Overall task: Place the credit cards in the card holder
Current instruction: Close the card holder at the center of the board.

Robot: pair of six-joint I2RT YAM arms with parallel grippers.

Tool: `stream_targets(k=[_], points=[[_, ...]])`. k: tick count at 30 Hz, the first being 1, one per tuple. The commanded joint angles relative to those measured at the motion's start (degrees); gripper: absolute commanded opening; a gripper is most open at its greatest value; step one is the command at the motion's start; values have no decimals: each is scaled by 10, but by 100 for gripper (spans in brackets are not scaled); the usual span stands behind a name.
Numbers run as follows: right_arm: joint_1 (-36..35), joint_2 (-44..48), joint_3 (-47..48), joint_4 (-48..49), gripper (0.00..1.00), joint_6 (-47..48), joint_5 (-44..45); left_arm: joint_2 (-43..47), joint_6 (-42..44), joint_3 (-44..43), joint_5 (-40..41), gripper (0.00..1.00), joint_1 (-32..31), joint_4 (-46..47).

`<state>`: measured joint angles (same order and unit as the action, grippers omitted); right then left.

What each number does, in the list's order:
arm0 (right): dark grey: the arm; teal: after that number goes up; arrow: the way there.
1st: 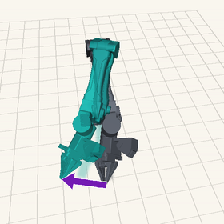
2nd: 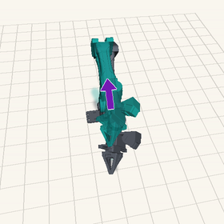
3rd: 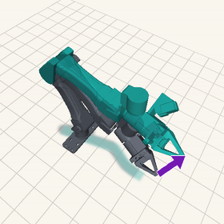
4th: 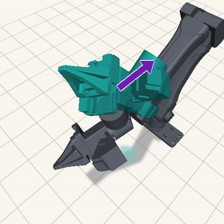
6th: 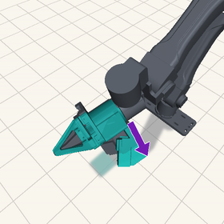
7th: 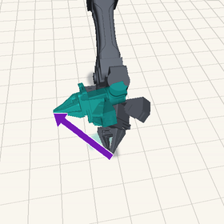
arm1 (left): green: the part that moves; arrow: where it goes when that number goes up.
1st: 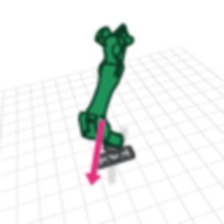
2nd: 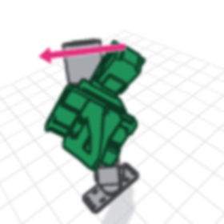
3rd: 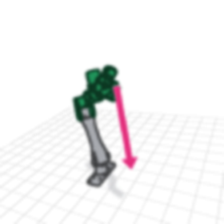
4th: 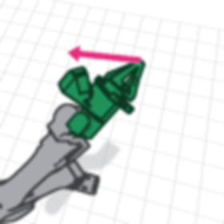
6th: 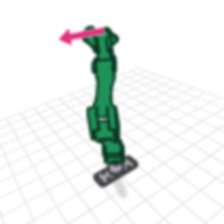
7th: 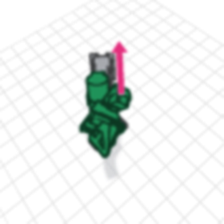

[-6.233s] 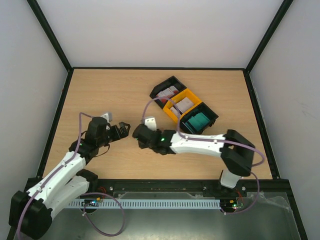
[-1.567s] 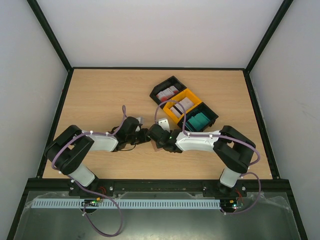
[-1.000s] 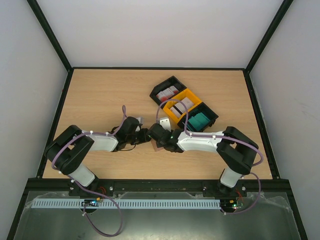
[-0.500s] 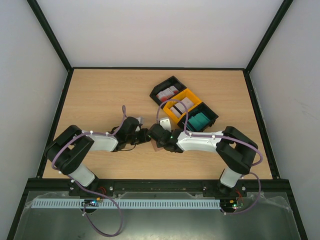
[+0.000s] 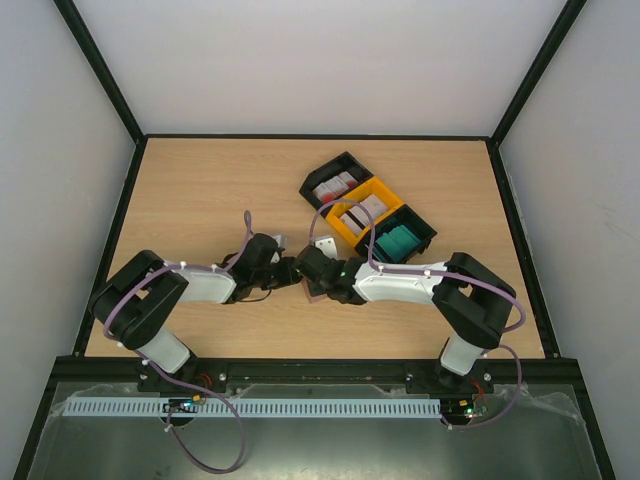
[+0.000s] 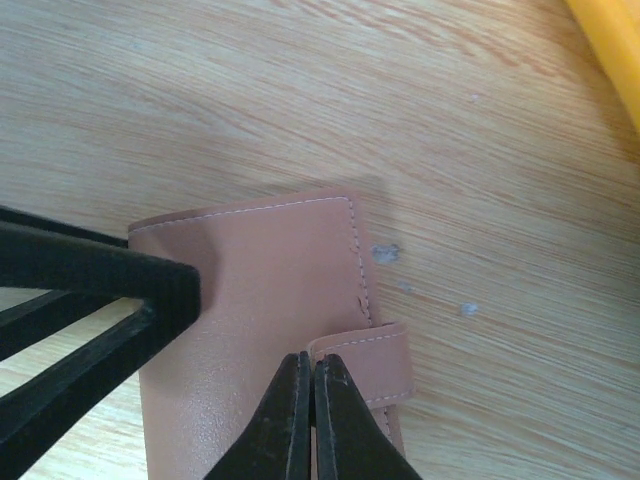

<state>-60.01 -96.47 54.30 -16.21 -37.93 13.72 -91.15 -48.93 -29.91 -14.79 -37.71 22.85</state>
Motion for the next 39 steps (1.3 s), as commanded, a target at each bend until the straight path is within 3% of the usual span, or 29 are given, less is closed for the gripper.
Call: stream_targets(k=[1, 11, 39], points=[[2, 13, -4, 22, 2, 11, -29, -21, -1, 21, 2, 42, -3, -35], [2, -10, 7, 17, 2, 12, -23, -25, -1, 23, -2, 36, -3, -32], [2, -59, 35, -18, 2, 23, -16, -26, 1, 19, 0, 35, -3, -38]])
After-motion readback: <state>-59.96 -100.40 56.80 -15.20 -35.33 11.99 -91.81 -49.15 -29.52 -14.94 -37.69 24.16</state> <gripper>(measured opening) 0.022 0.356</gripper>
